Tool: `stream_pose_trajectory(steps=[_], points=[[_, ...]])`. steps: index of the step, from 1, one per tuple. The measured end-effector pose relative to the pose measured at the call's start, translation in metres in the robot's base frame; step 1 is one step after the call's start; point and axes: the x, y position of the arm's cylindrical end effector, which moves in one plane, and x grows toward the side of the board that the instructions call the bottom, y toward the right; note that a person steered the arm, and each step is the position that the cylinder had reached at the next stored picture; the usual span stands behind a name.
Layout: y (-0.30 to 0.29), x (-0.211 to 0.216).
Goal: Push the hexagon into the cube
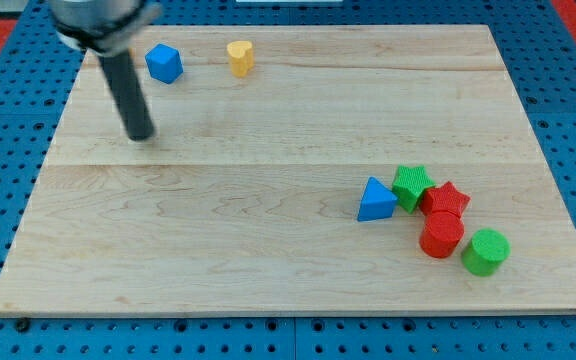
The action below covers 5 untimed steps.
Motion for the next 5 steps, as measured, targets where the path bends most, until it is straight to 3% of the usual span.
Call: stream_pose_trajectory(steps=[2,3,4,5], points=[[-0.081,-0.127],[-0.049,-0.151],[0.036,-0.091],[0.121,-0.059]])
